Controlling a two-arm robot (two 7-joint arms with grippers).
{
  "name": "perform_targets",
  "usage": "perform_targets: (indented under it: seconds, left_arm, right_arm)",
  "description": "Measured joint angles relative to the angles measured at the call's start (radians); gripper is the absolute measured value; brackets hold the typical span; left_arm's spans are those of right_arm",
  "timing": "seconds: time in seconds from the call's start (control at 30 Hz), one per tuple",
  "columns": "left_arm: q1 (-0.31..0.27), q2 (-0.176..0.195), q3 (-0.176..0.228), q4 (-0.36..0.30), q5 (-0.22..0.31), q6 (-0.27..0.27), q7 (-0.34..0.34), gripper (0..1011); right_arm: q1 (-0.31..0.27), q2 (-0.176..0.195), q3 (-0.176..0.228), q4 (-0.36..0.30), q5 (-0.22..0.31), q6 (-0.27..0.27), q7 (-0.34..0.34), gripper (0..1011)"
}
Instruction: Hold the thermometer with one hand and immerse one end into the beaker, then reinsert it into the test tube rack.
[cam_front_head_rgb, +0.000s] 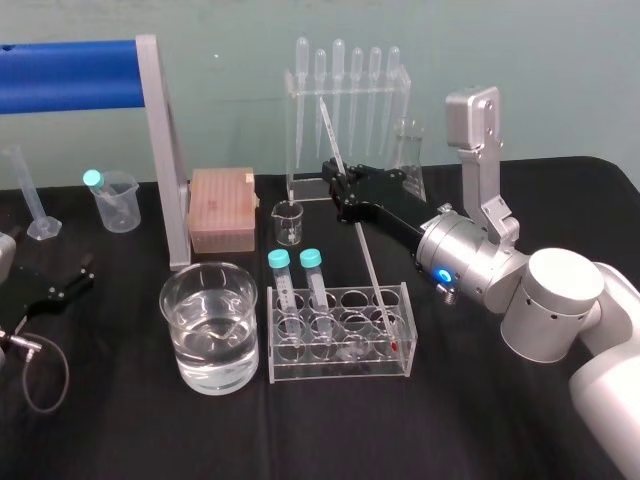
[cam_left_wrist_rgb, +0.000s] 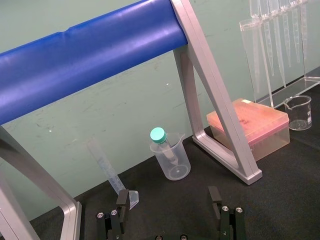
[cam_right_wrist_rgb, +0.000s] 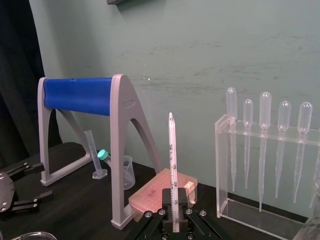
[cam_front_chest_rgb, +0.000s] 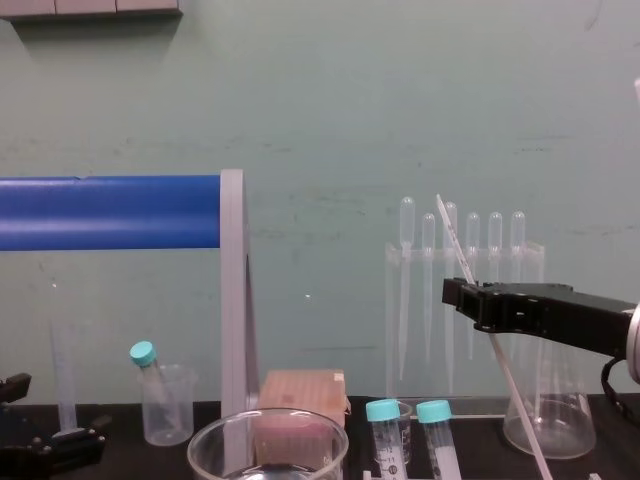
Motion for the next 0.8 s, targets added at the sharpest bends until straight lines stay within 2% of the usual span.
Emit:
perform_targets:
  seconds: [0.17, 0.43, 0.8]
  left_arm:
    - [0.0, 0.0, 0.0, 0.0, 0.0, 0.0, 0.0, 1008]
    - [0.0, 0.0, 0.0, 0.0, 0.0, 0.0, 0.0, 1008]
    - [0.0, 0.0, 0.0, 0.0, 0.0, 0.0, 0.0, 1008]
  right_arm:
    - [-0.001, 0.002, 0.006, -0.005, 0.001, -0.018, 0.012, 56]
    - [-0.005, 0.01, 0.027, -0.047, 0.021, -0.04, 0.027, 56]
    - [0.016, 0.01, 0.06, -0.105, 0.087, -0.073, 0.05, 56]
